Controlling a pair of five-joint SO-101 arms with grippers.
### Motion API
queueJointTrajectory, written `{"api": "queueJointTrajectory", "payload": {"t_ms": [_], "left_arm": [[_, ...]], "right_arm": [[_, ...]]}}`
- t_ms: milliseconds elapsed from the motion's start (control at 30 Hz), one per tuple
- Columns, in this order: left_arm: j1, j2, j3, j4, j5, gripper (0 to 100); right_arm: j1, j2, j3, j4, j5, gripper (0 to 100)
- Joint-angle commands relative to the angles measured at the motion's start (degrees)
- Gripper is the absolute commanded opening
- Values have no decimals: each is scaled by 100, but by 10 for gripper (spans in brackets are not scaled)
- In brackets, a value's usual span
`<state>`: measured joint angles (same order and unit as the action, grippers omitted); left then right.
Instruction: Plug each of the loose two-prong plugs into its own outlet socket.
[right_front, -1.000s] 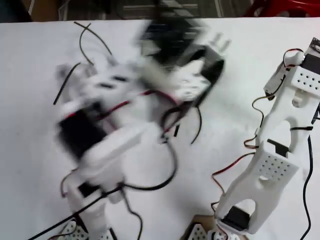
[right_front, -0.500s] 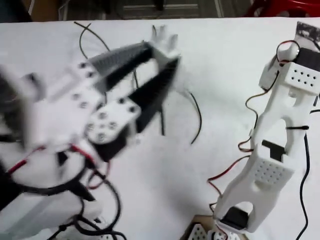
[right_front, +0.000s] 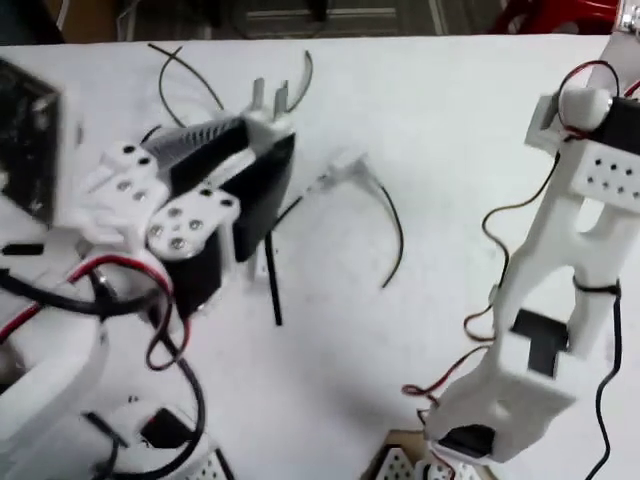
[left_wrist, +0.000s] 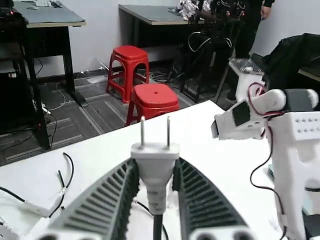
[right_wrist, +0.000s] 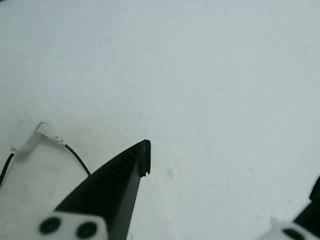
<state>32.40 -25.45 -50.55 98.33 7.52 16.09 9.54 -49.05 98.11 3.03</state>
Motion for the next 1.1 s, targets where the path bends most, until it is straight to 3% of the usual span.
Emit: {"api": "queueJointTrajectory", "payload": {"t_ms": [0, 333, 467, 600, 733, 1067], "left_arm": [[101, -646, 1503, -668, 35, 22], [75, -3662, 6479, -4316, 44, 22], [101, -4514, 8018, -5582, 53, 22], [66, -4813, 8835, -6303, 44, 22], [66, -4840, 9319, -6611, -484, 22], [-57, -4840, 10804, -8747, -563, 22]], "right_arm": [[-347, -971, -35, 48, 299, 475], [-1473, -2659, -26, 57, 352, 465], [-2149, -3090, -26, 57, 352, 341], [-2976, -3433, -70, 48, 343, 164], [-3881, -3679, -88, 40, 343, 50], [-5481, -3793, -105, -145, 343, 23]]}}
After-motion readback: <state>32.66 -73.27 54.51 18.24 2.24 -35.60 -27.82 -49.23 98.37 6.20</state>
